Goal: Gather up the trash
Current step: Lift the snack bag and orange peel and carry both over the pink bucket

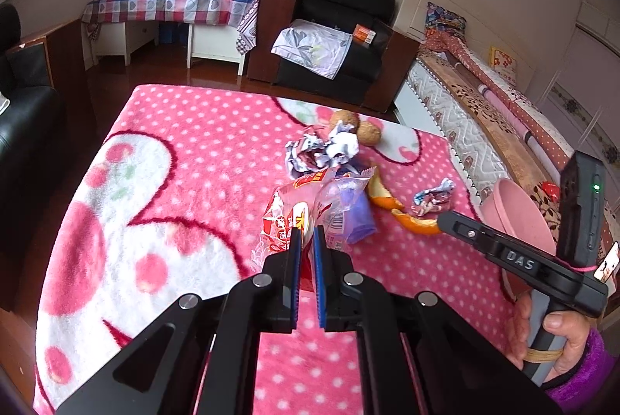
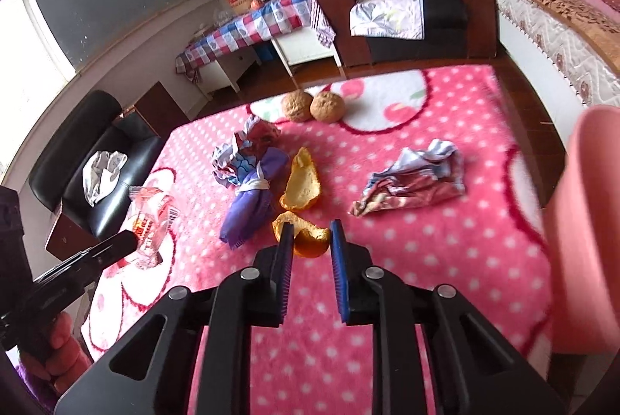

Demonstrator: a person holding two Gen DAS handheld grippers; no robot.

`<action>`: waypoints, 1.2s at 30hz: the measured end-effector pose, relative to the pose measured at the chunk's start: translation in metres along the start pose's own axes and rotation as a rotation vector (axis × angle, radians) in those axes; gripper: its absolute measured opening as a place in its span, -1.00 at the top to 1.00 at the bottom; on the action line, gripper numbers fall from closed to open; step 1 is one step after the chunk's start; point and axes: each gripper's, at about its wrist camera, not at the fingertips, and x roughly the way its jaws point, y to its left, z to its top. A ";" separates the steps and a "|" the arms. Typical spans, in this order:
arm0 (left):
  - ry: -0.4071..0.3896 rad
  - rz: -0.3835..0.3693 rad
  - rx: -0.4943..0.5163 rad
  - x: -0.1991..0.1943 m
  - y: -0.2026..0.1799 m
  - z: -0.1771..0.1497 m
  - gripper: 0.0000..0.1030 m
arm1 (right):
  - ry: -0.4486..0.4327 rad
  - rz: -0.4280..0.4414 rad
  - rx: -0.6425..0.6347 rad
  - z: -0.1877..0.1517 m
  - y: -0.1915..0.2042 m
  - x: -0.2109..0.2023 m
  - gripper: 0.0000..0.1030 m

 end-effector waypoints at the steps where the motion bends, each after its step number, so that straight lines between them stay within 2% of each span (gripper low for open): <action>1: -0.001 -0.002 0.005 -0.001 -0.004 0.000 0.89 | -0.011 0.001 0.003 -0.001 -0.001 -0.006 0.62; 10: -0.006 -0.051 0.055 -0.008 -0.037 0.002 0.89 | -0.126 -0.028 0.057 -0.007 -0.028 -0.065 0.62; 18: -0.001 -0.103 0.127 -0.008 -0.080 0.004 0.89 | -0.218 -0.098 0.158 -0.015 -0.074 -0.112 0.62; 27: 0.016 -0.152 0.213 0.001 -0.128 0.004 0.89 | -0.281 -0.204 0.247 -0.026 -0.124 -0.144 0.62; 36: 0.030 -0.222 0.313 0.011 -0.188 0.004 0.89 | -0.317 -0.299 0.274 -0.038 -0.156 -0.165 0.62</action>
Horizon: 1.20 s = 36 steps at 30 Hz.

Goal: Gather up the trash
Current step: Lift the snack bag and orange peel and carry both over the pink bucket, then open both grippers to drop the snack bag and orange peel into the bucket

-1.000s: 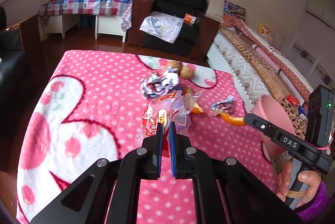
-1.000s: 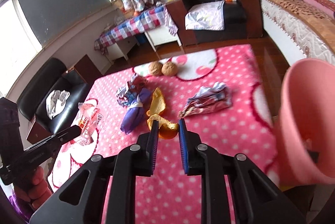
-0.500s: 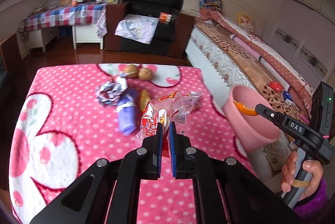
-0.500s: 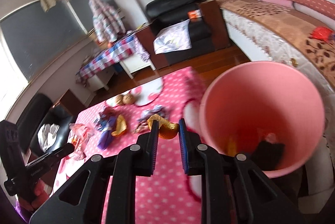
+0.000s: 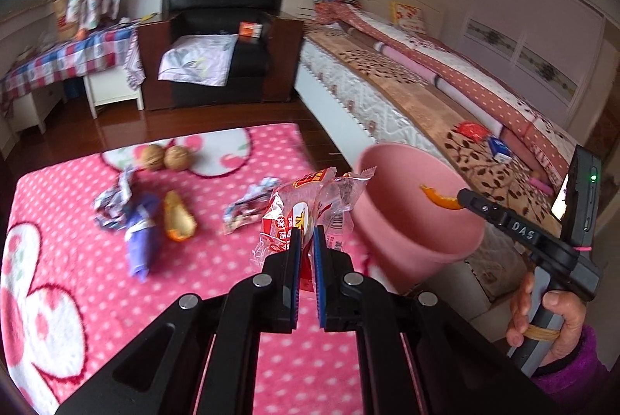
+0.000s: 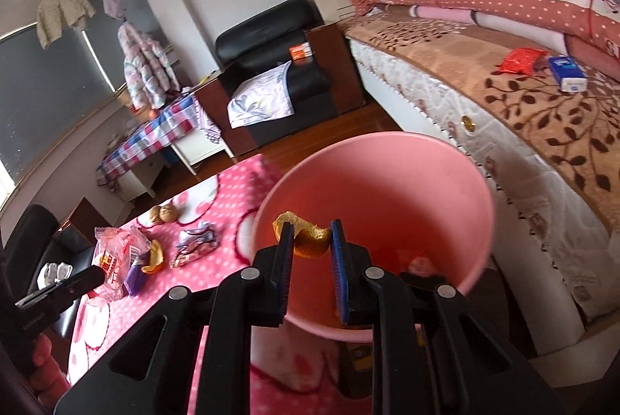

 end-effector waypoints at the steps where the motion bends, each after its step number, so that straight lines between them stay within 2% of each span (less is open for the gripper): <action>1: 0.003 -0.011 0.008 0.003 -0.006 0.002 0.89 | 0.001 -0.005 0.003 0.000 -0.003 0.000 0.62; 13: 0.034 -0.087 0.095 0.047 -0.069 0.028 0.89 | 0.024 -0.023 0.057 -0.005 -0.038 0.005 0.62; 23: 0.083 -0.118 0.155 0.087 -0.105 0.030 0.85 | 0.034 -0.034 0.061 -0.007 -0.048 0.006 0.62; 31: 0.097 -0.138 0.166 0.096 -0.114 0.031 0.58 | 0.032 -0.029 0.073 -0.005 -0.054 0.008 0.62; 36: 0.087 -0.141 0.162 0.092 -0.111 0.033 0.51 | 0.037 -0.031 0.086 -0.005 -0.055 0.010 0.62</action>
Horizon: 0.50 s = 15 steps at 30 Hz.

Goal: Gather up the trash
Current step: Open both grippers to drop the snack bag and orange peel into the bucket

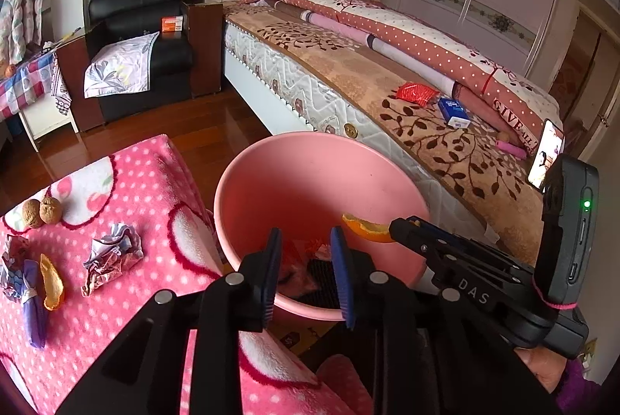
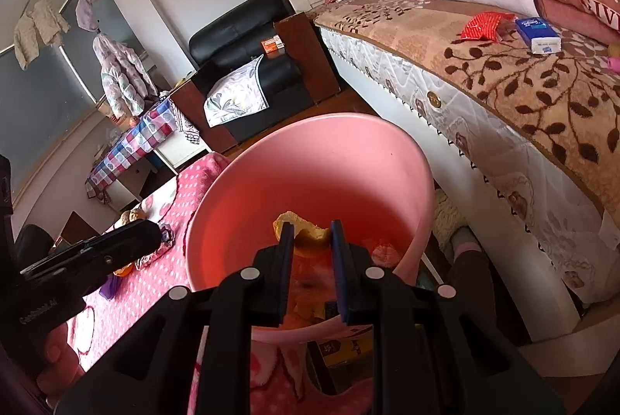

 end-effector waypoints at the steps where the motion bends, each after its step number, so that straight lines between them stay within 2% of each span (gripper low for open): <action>1: -0.003 0.000 -0.003 -0.002 0.001 0.000 0.50 | -0.001 0.000 0.001 0.000 0.000 0.000 0.62; 9: -0.011 0.006 -0.018 -0.014 0.008 -0.005 0.36 | -0.004 -0.004 0.019 0.002 0.001 -0.002 0.58; 11: -0.011 0.008 -0.023 -0.016 0.009 -0.007 0.34 | -0.008 -0.003 0.021 0.002 0.002 -0.003 0.49; 13: -0.012 0.010 -0.031 -0.019 0.012 -0.010 0.33 | -0.016 0.002 0.023 0.002 0.003 -0.006 0.31; 15: -0.015 0.013 -0.039 -0.022 0.015 -0.012 0.33 | -0.021 0.008 0.022 0.002 0.006 -0.008 0.31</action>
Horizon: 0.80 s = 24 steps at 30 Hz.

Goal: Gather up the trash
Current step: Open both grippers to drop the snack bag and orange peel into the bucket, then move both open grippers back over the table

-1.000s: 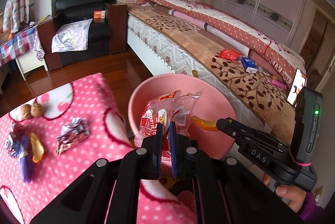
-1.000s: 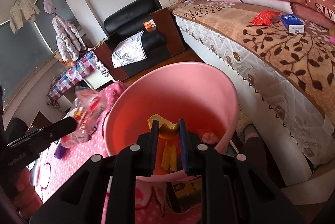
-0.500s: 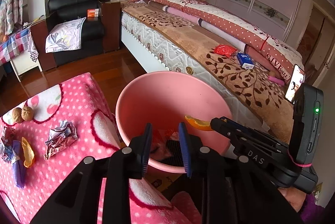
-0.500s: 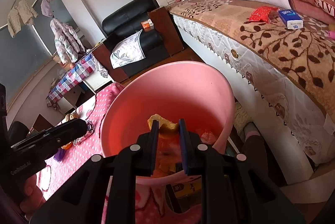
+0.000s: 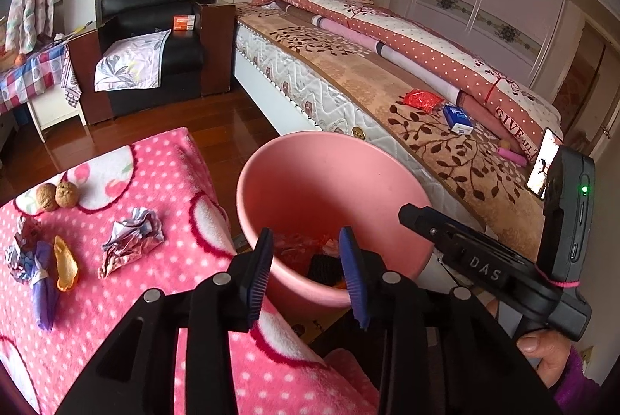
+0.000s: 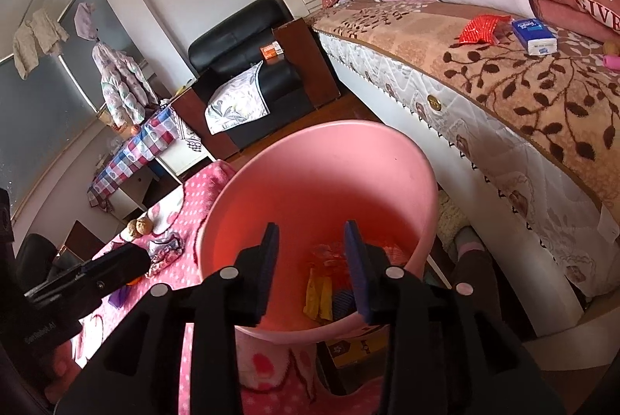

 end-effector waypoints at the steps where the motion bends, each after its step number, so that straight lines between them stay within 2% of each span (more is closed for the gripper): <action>1: -0.003 0.001 -0.004 -0.002 0.002 -0.001 0.32 | -0.002 0.001 -0.002 0.000 0.001 -0.001 0.31; 11: -0.029 0.033 -0.046 -0.022 0.021 -0.011 0.30 | -0.008 0.023 -0.043 -0.002 0.023 -0.008 0.31; 24: -0.054 0.110 -0.136 -0.054 0.067 -0.039 0.29 | 0.021 0.071 -0.112 -0.012 0.062 -0.009 0.31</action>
